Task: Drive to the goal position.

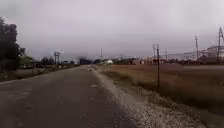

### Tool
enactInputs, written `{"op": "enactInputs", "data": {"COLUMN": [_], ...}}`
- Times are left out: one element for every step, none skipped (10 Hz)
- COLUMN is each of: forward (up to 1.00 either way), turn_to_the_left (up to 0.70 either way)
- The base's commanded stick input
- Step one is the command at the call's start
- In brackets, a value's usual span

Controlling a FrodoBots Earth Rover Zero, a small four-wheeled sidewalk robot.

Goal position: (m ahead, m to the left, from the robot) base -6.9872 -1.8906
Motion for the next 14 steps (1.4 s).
{"op": "enactInputs", "data": {"forward": [0.00, 0.00, 0.00, 0.00, 0.00, 0.00, 0.00, 0.00, 0.00, 0.00, 0.00, 0.00, 0.00, 0.00], "turn_to_the_left": [0.00, 0.00, 0.00, 0.00, 0.52, 0.82, 0.85, 0.85, 0.85, 0.85, 0.85, 0.85, 0.85, 0.85]}}
